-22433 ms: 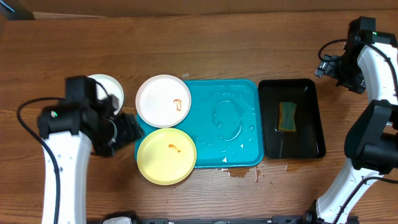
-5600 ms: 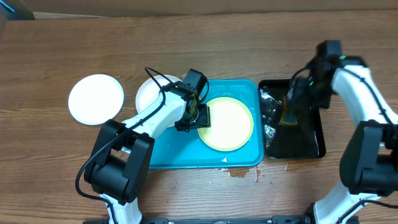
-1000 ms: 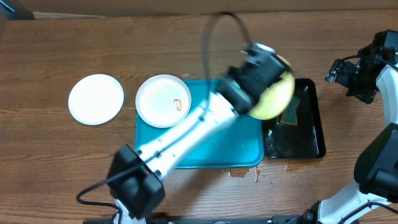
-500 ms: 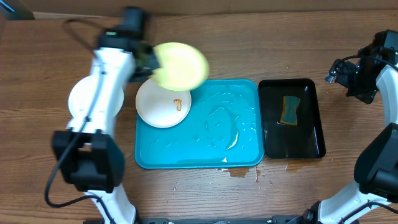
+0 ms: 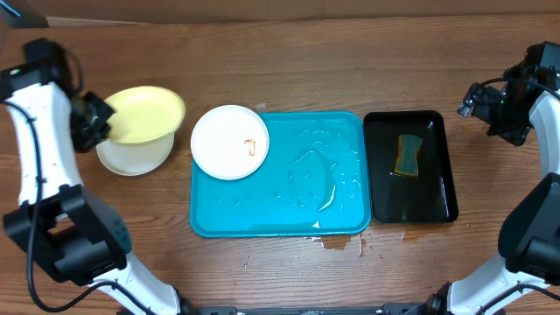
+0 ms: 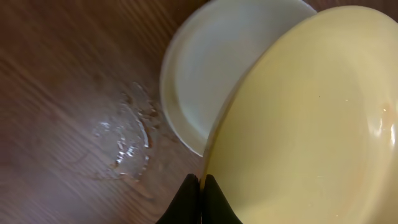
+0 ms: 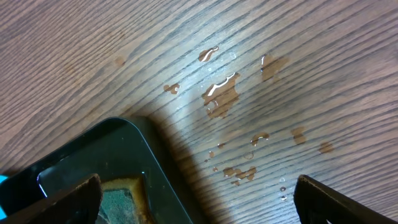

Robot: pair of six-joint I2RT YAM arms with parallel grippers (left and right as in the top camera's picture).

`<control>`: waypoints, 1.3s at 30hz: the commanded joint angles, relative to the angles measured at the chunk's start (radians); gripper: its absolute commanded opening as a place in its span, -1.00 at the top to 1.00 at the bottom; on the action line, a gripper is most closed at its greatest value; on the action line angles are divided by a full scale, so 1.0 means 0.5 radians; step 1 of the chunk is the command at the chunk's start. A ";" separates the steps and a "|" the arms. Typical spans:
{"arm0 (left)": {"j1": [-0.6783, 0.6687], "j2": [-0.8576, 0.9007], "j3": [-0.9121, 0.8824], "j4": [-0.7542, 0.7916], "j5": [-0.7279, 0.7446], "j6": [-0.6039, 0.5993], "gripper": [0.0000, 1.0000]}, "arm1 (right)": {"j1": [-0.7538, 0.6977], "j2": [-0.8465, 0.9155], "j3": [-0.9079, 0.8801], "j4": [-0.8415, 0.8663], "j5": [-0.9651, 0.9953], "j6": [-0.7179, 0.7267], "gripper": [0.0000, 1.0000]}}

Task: Clean dirty plates on tray and stack at the side
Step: 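Carry the yellow plate left and stack it on the white plate, then release the yellow plate and move the left gripper to the pink-white plate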

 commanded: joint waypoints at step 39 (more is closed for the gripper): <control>-0.007 0.018 -0.356 0.249 0.870 0.625 -0.82 | -0.005 -0.011 0.022 0.012 -0.001 0.005 -1.00</control>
